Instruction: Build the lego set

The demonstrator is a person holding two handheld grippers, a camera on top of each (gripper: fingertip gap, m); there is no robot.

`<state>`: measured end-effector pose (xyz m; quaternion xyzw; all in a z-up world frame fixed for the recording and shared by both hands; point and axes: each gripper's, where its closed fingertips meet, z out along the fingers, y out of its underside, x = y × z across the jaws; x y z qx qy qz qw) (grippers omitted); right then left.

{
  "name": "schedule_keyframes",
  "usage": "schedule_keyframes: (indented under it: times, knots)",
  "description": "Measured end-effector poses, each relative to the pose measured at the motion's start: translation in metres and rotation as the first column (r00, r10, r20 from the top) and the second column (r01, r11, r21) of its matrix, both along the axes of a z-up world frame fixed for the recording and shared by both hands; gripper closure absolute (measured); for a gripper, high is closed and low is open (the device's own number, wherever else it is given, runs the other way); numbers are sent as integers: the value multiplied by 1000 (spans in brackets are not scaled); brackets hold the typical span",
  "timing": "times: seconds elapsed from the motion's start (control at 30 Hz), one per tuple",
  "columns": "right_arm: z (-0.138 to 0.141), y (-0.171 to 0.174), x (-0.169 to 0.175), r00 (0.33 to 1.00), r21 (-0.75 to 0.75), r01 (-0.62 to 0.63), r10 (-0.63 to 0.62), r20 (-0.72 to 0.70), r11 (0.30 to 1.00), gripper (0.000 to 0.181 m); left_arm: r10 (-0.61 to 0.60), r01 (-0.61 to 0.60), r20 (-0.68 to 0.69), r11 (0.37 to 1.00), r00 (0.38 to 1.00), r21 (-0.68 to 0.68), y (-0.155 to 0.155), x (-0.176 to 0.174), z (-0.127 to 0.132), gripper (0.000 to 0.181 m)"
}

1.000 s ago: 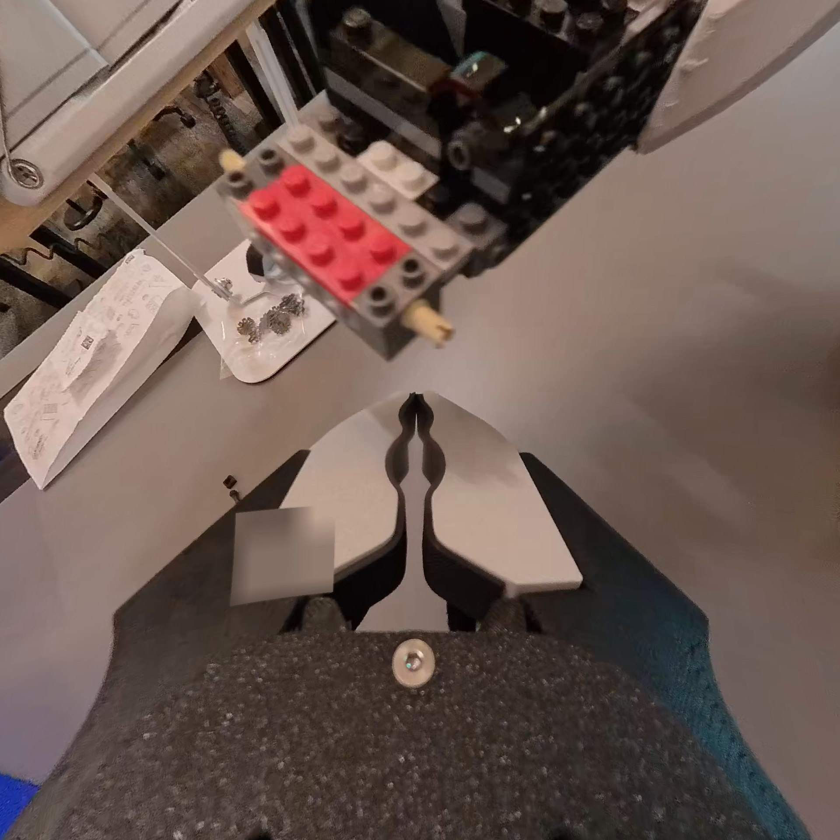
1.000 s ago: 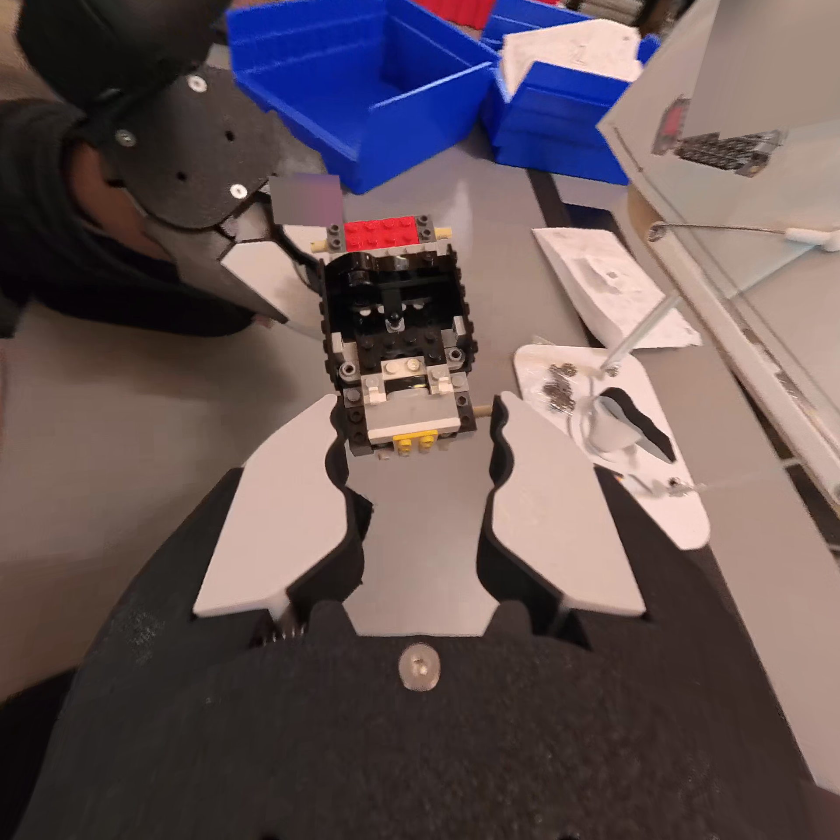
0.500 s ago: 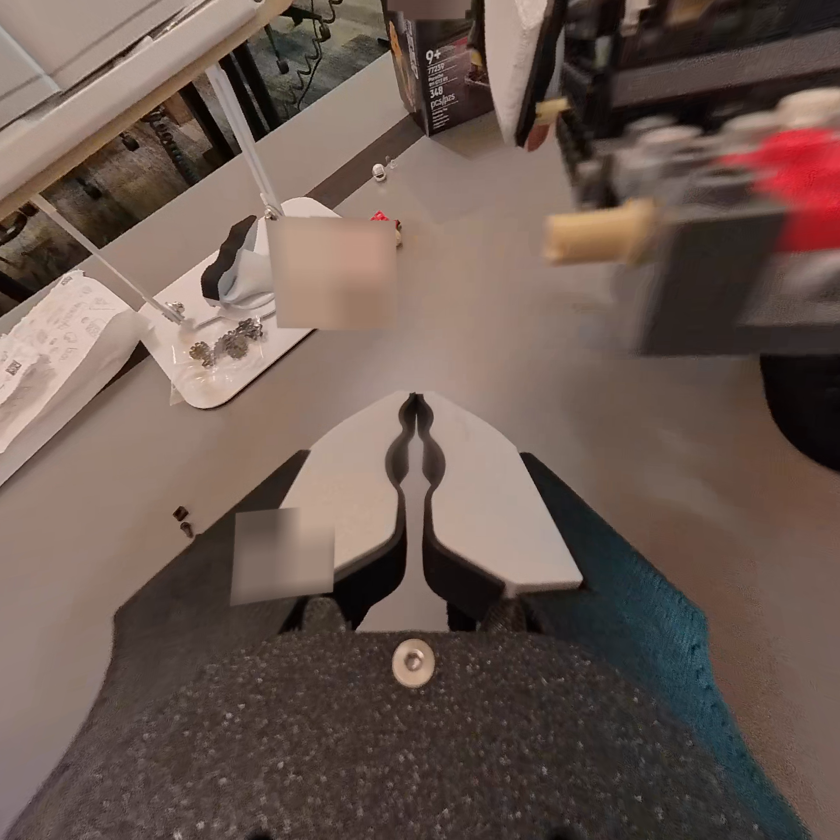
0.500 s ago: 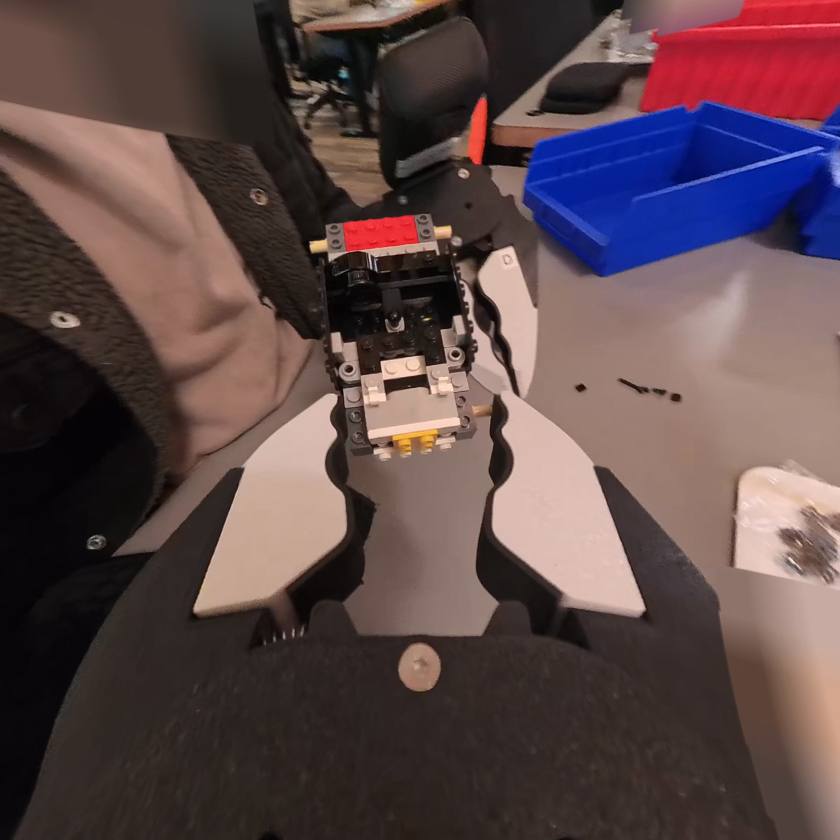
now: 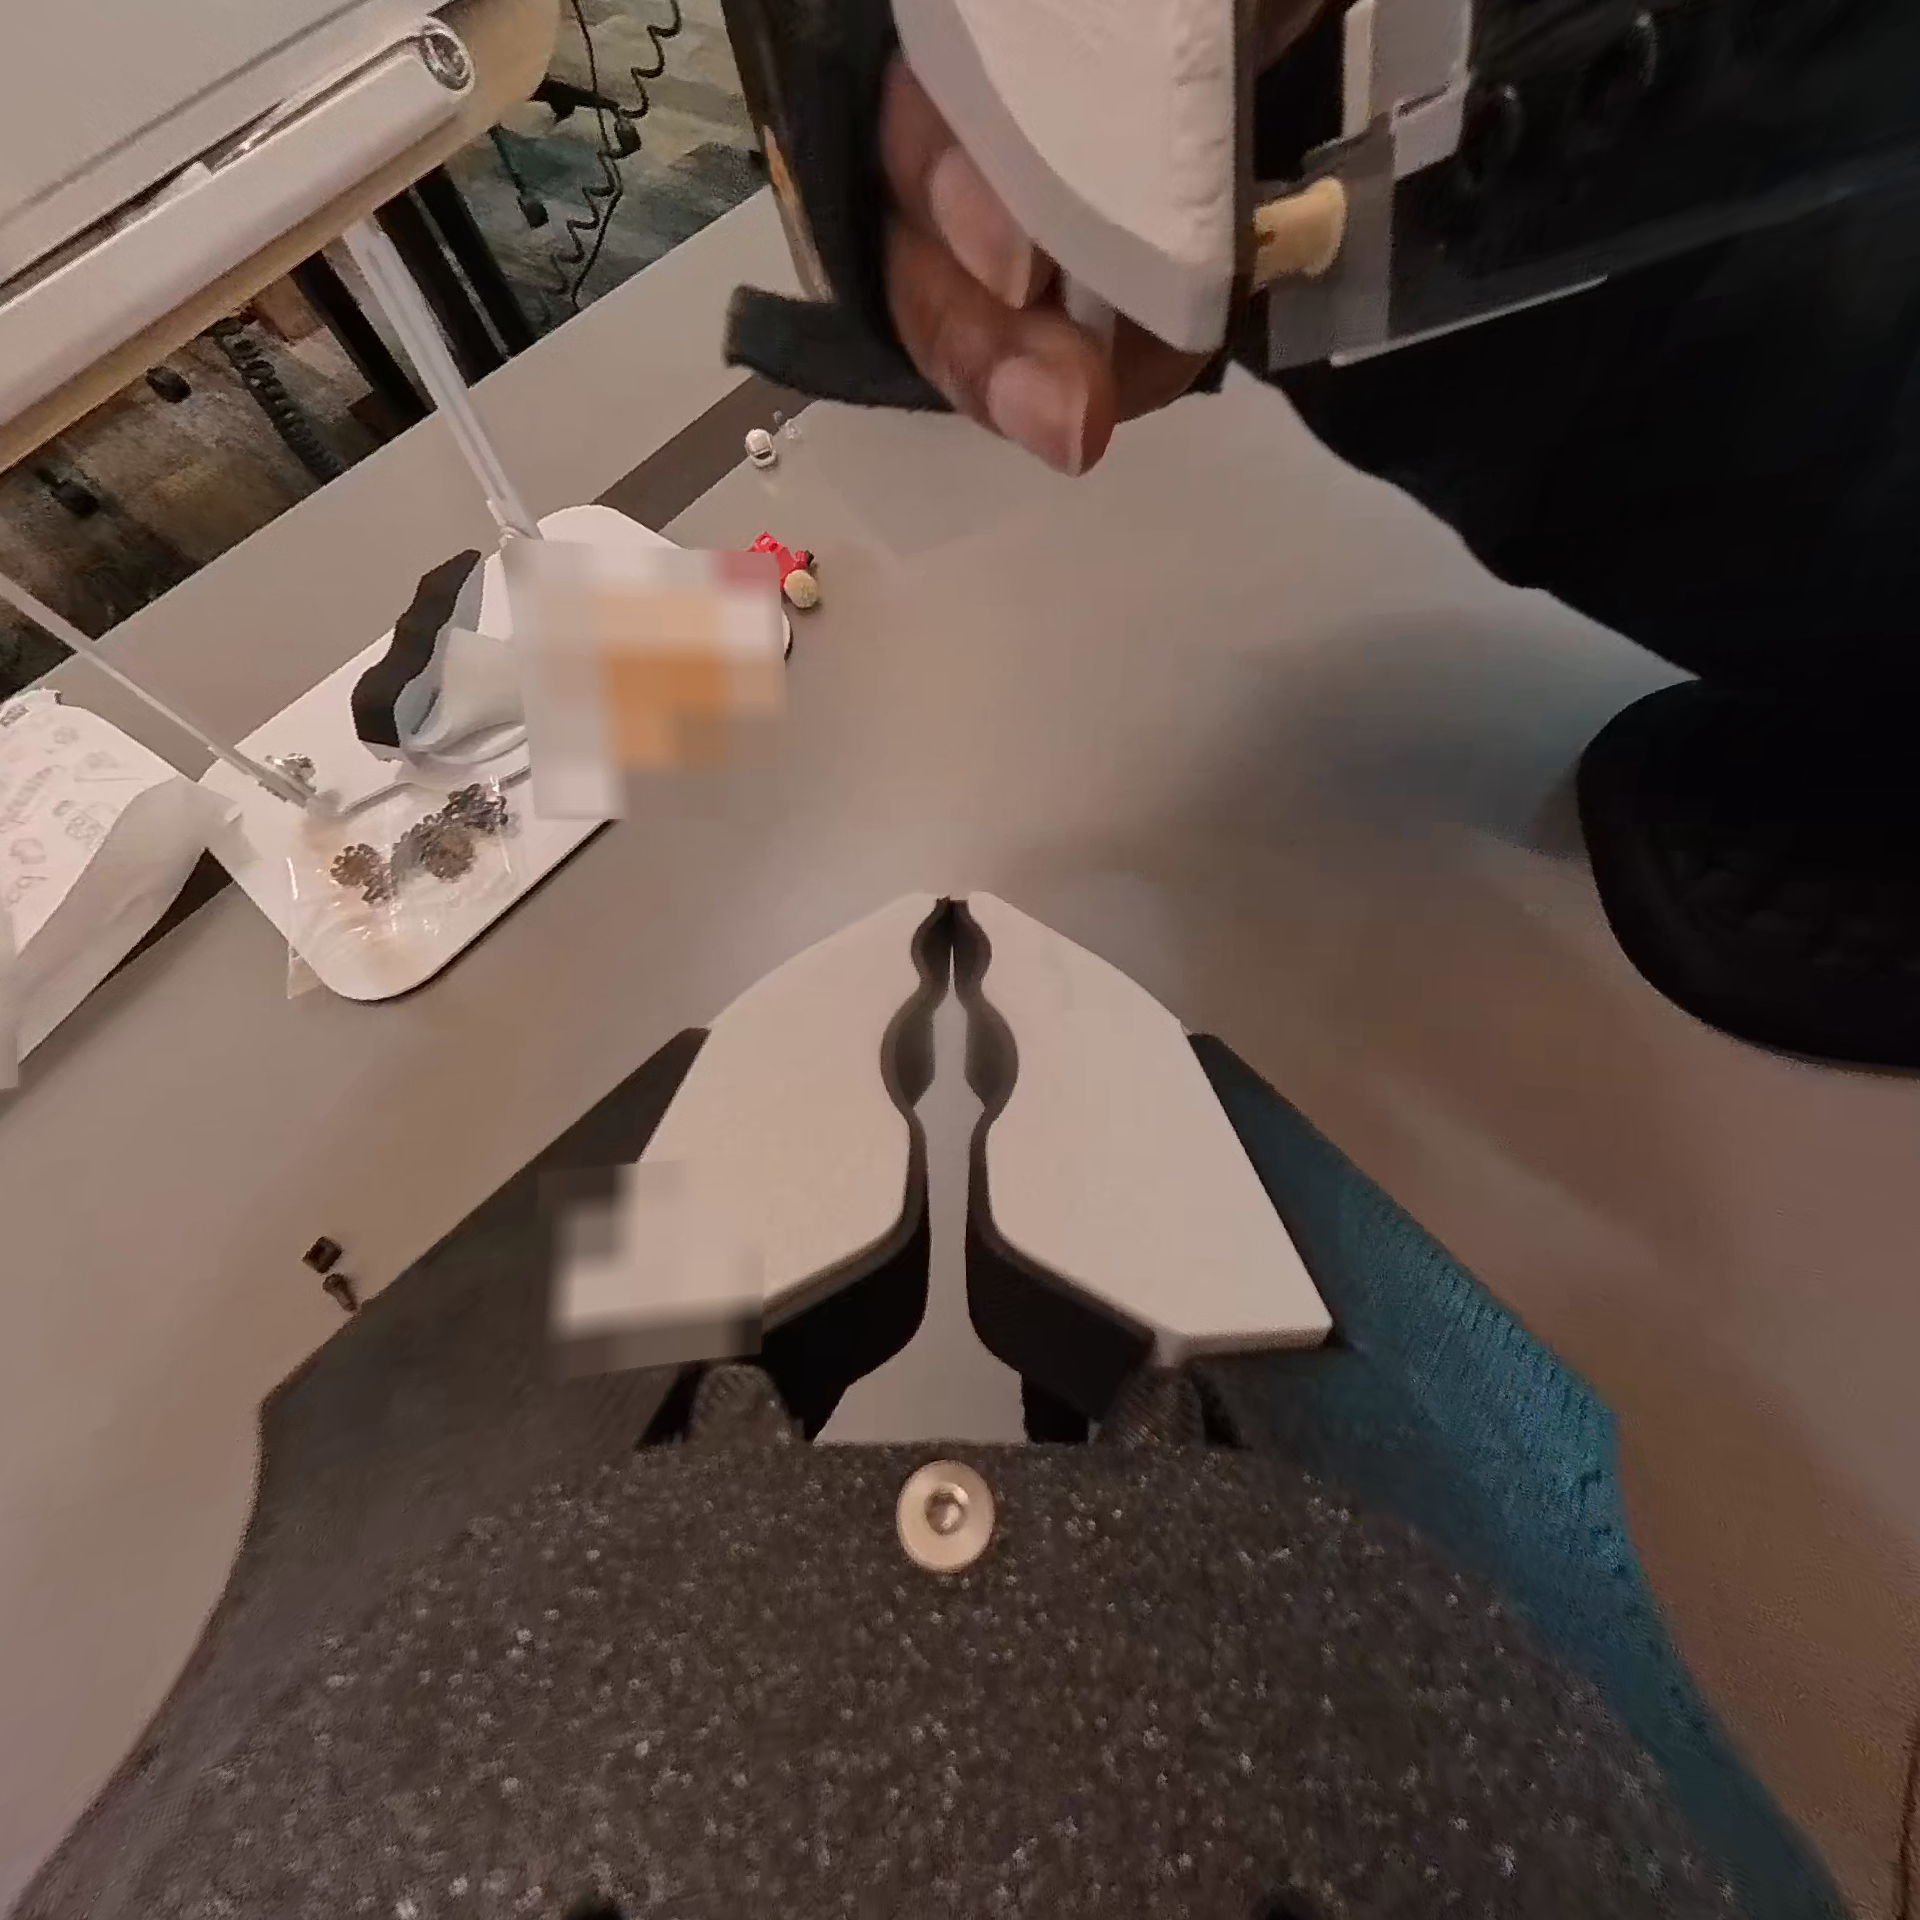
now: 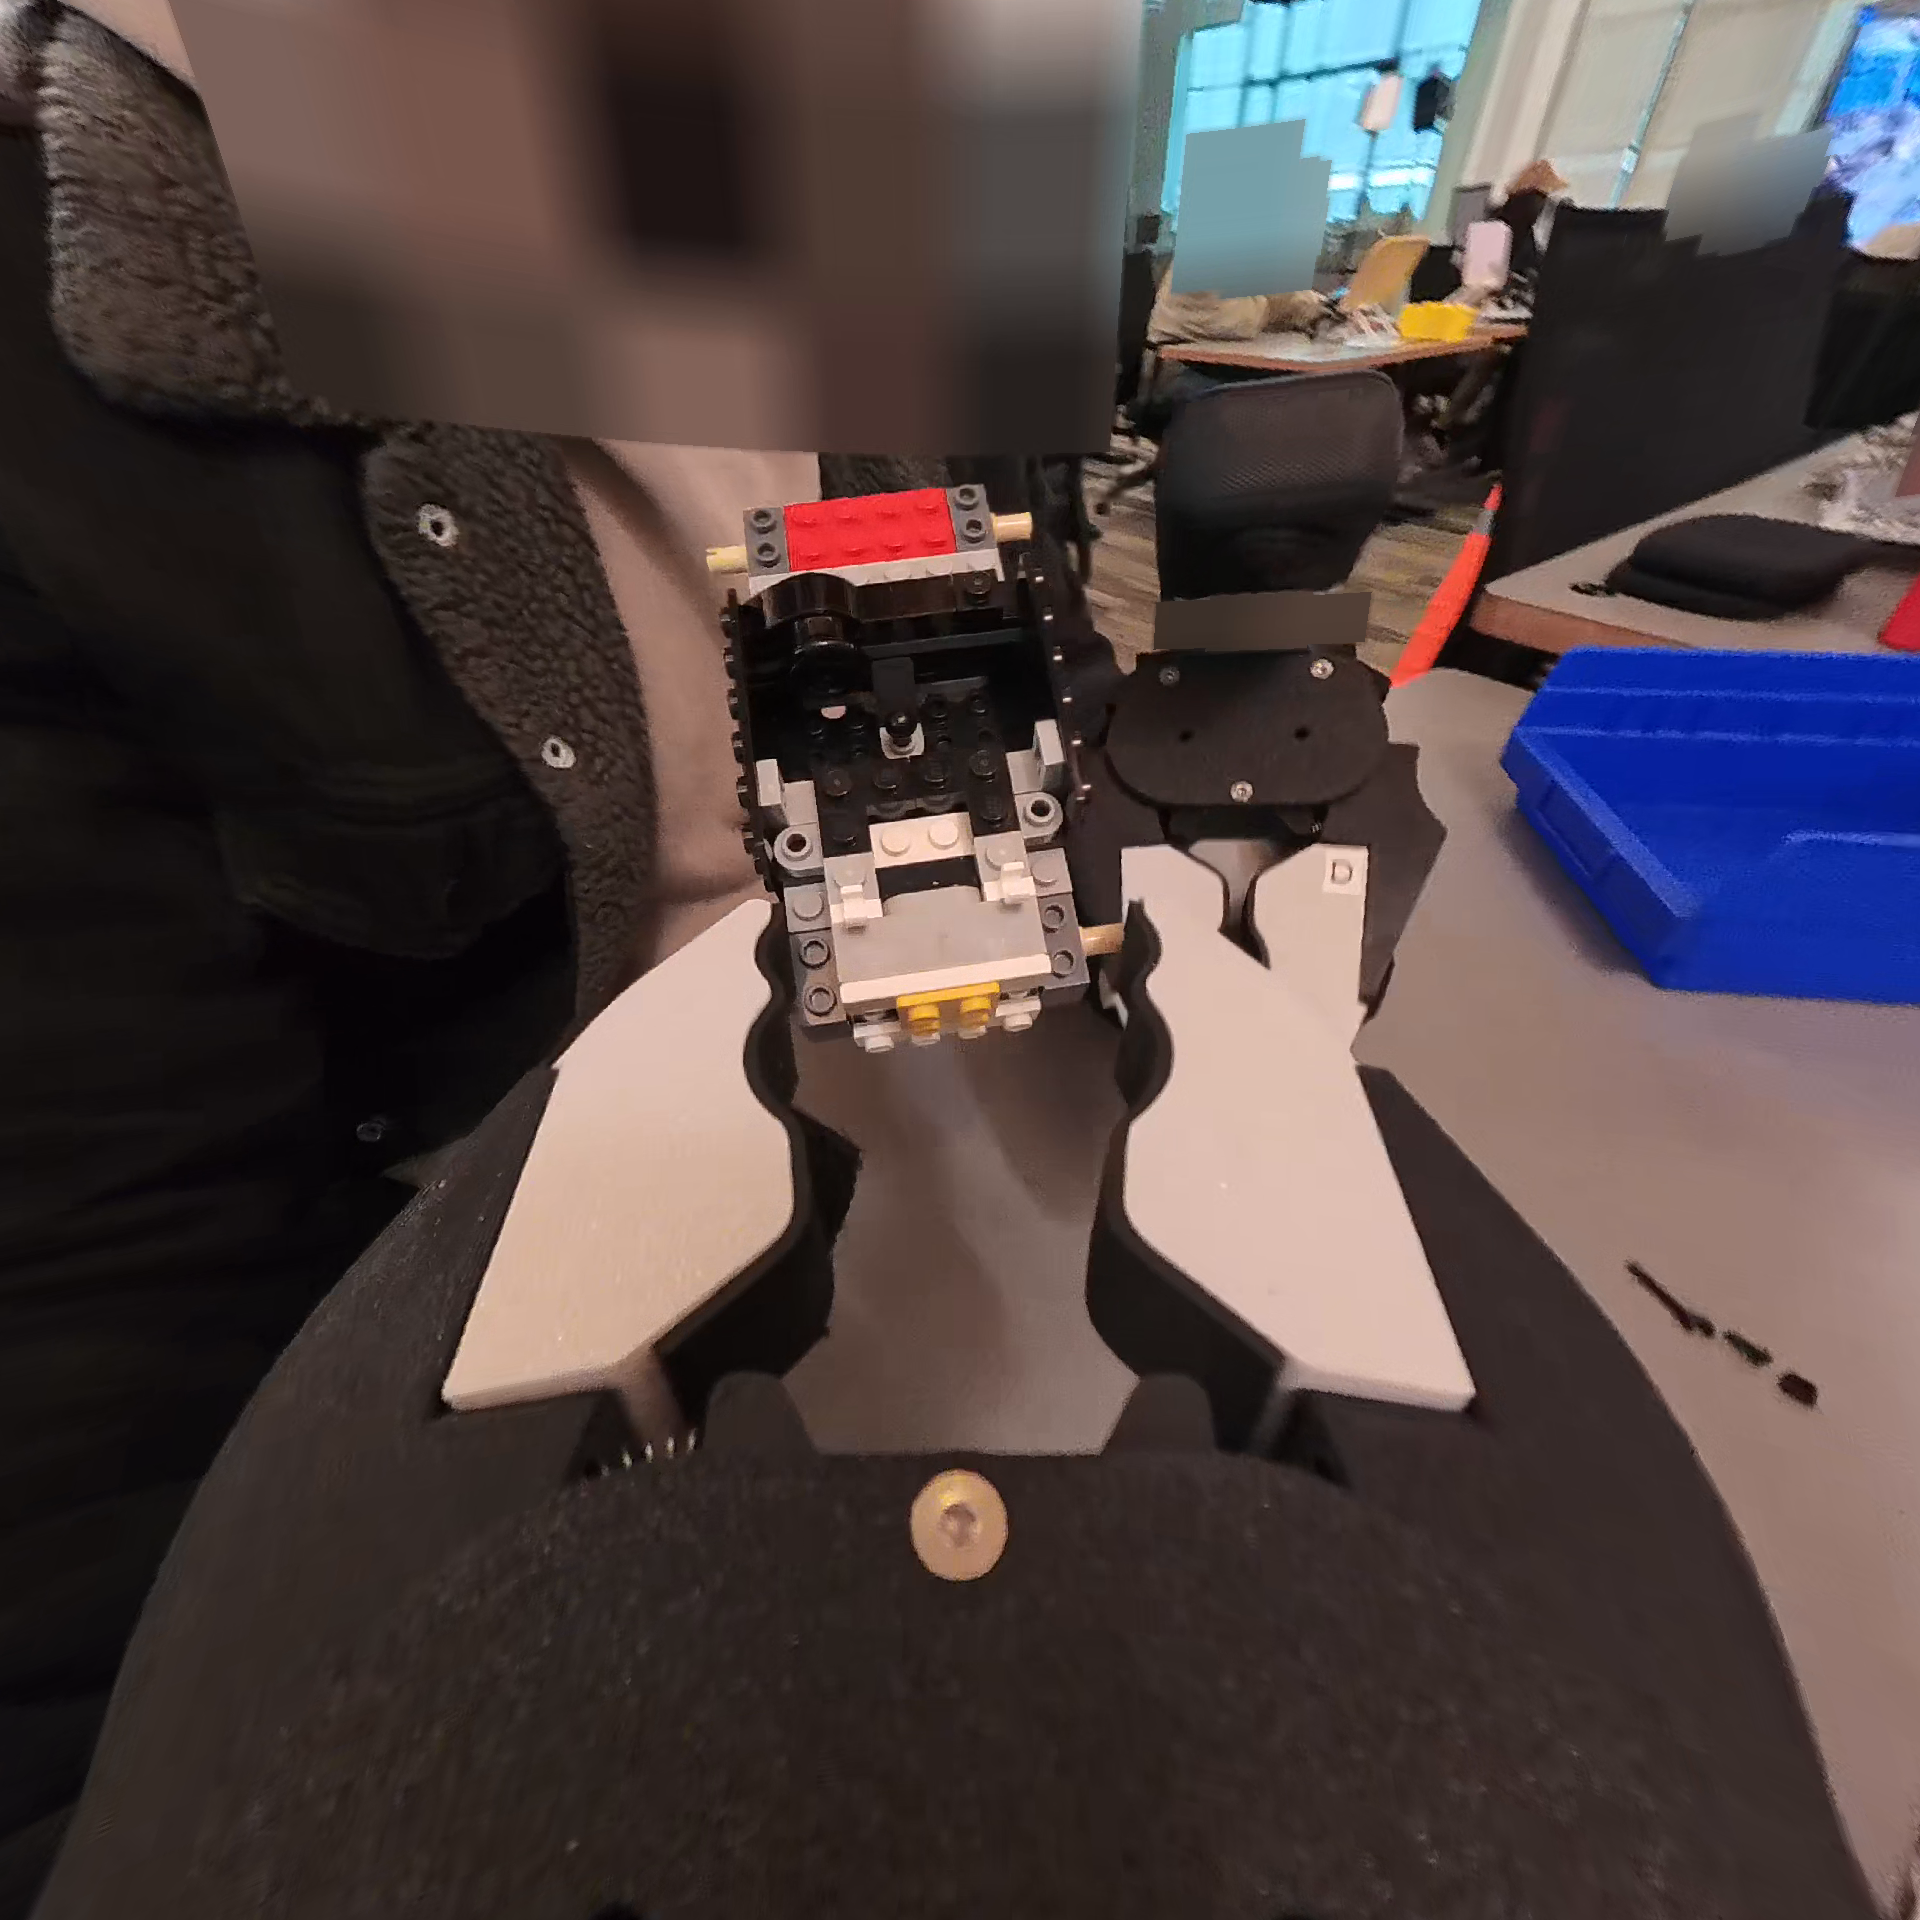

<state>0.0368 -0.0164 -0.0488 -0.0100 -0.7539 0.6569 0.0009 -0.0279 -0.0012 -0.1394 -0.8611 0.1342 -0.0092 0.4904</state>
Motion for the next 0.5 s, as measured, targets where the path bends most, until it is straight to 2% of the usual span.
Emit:
schedule_keyframes:
  times: [0.1,0.33,0.5]
  knots:
    - [-3,-3,-3,999,12,-39,39,-7,999,120,-31,31,7,1000,999,4,-1,6,1,181]
    - [-7,4,-13,996,62,-90,88,33,994,121,-227,225,50,973,973,43,-13,44,15,181]
    - [-10,8,-12,992,93,-117,112,58,989,121,-309,305,63,950,949,67,-22,55,23,181]
